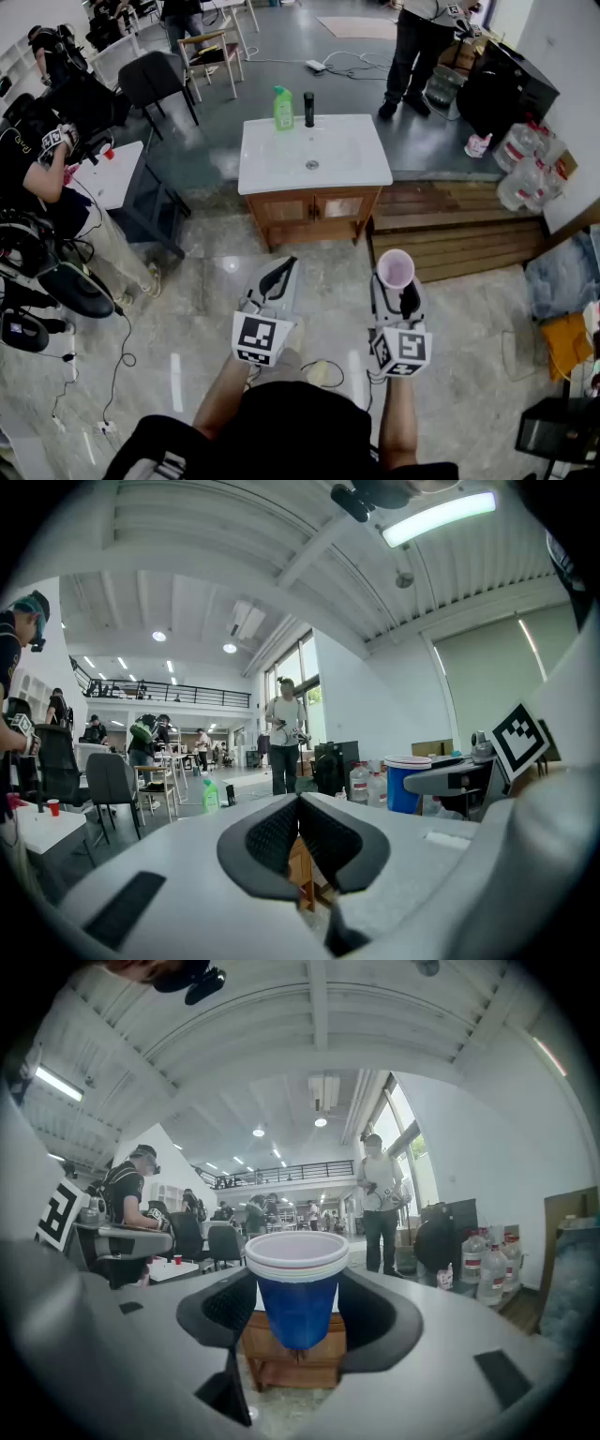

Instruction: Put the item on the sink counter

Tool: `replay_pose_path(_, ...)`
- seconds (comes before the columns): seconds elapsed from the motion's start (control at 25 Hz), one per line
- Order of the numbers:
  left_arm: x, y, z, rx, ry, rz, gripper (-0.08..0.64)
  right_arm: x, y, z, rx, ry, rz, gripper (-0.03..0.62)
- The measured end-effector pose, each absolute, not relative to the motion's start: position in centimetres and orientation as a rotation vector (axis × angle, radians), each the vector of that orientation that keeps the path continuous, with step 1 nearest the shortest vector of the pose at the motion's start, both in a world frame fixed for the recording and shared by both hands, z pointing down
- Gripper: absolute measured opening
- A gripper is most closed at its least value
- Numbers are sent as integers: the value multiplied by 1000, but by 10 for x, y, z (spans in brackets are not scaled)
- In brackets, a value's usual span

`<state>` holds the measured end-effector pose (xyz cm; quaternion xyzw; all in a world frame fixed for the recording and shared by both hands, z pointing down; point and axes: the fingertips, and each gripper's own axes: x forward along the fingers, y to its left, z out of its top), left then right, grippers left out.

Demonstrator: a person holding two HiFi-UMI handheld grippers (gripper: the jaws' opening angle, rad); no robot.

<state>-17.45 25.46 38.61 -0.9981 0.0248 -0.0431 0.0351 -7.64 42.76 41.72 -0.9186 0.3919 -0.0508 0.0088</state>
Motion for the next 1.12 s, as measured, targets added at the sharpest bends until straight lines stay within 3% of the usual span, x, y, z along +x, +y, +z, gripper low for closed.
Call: replay_pose_path(1.12,-139,214,396,-3103,102,-204,3,-39,386,423,-2852,1253,-206,273)
